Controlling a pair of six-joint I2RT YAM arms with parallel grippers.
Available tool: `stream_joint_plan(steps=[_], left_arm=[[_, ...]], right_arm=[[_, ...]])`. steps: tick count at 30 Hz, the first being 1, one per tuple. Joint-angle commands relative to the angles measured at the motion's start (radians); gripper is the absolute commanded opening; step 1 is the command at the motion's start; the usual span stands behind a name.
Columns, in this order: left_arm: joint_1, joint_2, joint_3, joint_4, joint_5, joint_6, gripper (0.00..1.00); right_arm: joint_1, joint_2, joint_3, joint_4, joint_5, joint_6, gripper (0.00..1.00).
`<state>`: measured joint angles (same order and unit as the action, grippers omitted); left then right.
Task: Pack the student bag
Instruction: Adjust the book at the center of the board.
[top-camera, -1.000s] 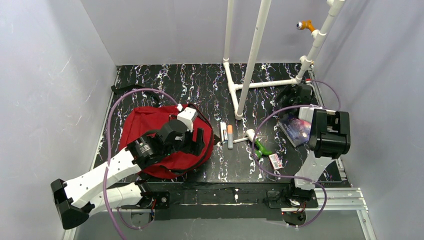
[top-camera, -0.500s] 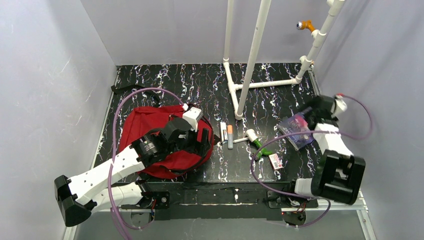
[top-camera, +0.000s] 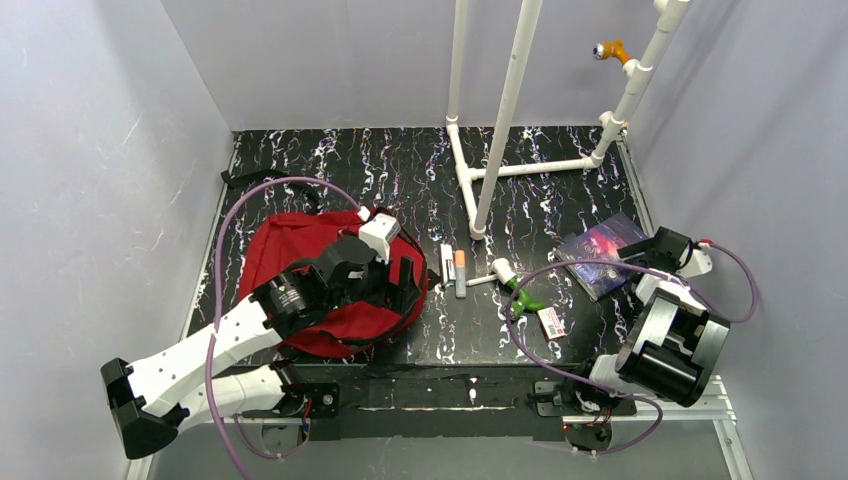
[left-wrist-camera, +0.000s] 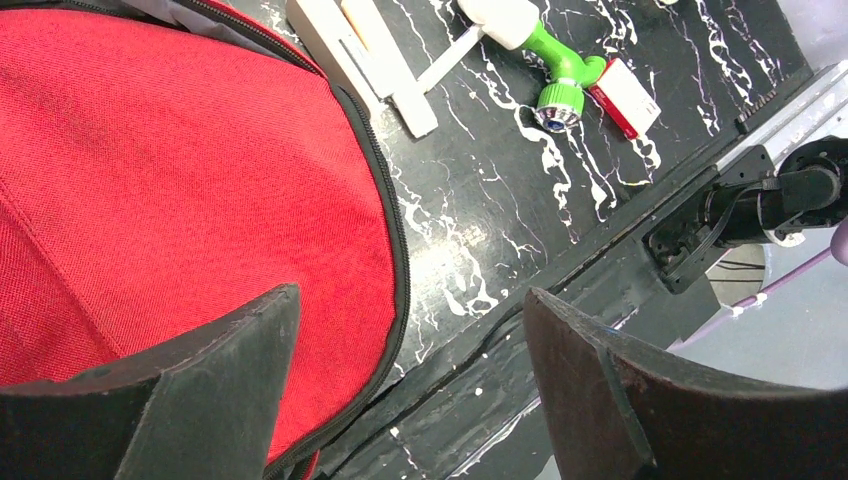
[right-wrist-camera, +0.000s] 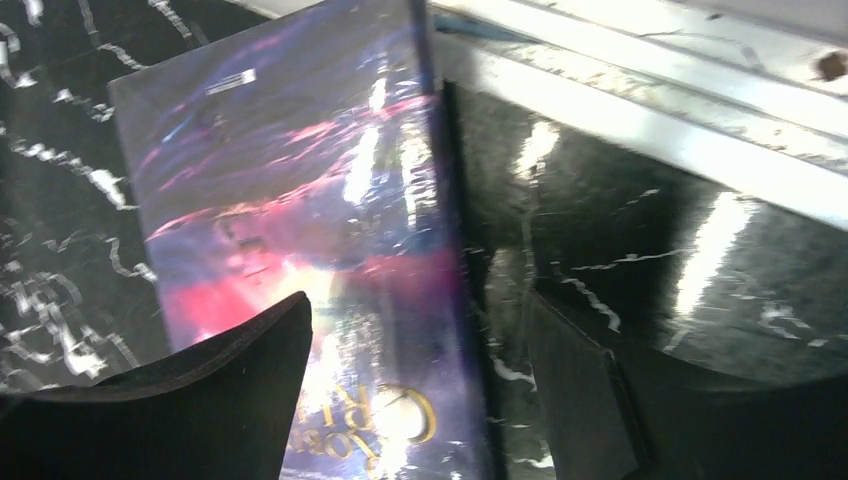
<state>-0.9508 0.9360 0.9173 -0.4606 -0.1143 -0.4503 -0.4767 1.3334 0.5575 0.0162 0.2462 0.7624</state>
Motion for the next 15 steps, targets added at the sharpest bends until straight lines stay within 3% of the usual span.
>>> stream_joint_plan(steps=[1, 10, 13, 15], left_arm=[[0.003, -0.023, 0.006, -0.012, 0.002, -0.018, 0.81], [0.003, 0.037, 0.032, -0.004, 0.021, -0.014, 0.80], [0.002, 0.043, 0.038, -0.005, 0.024, -0.016, 0.80], [0.003, 0.047, 0.038, 0.001, 0.027, -0.019, 0.80]], right_arm=[[0.051, -0.011, -0.015, 0.115, -0.144, -0.029, 0.82], [0.449, -0.065, -0.028, 0.221, -0.212, -0.160, 0.80], [0.499, -0.060, -0.001, 0.236, -0.371, -0.246, 0.82], [0.498, -0.074, 0.033, 0.172, -0.326, -0.293, 0.87]])
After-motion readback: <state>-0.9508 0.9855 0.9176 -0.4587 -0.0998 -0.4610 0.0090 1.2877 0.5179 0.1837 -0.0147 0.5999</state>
